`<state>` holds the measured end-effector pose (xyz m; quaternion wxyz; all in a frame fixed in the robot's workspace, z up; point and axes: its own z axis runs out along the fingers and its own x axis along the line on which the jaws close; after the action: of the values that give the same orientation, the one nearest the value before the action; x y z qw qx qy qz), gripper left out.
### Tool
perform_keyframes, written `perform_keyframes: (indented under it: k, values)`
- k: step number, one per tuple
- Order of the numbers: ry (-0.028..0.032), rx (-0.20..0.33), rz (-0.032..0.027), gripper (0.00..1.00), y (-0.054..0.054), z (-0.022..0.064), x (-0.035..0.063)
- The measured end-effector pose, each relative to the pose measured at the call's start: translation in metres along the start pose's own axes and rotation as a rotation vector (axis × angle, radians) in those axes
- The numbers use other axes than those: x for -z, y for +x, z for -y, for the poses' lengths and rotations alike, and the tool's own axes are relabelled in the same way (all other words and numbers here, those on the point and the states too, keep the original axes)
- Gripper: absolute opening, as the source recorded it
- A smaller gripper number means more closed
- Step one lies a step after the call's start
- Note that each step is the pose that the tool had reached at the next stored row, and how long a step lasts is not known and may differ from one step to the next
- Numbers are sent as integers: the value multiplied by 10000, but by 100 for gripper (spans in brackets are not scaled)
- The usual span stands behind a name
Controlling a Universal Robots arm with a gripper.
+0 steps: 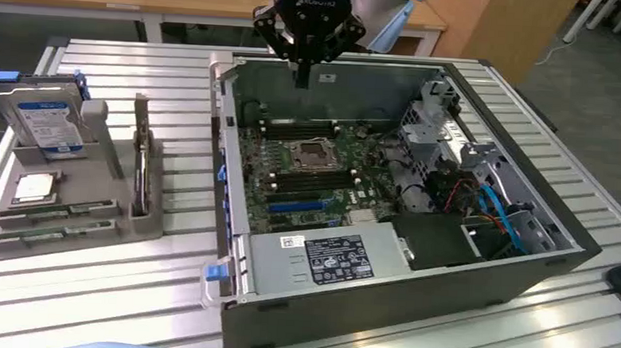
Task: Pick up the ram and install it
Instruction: 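Reach for the ram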
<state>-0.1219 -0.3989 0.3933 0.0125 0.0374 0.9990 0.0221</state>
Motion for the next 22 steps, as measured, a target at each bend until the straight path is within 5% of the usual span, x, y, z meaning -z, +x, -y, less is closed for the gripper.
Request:
perform_keyframes:
  k: [14,22]
  values:
    - [0,-2,1,10,10,1,0]
    - [0,-1,1,10,274,20,7]
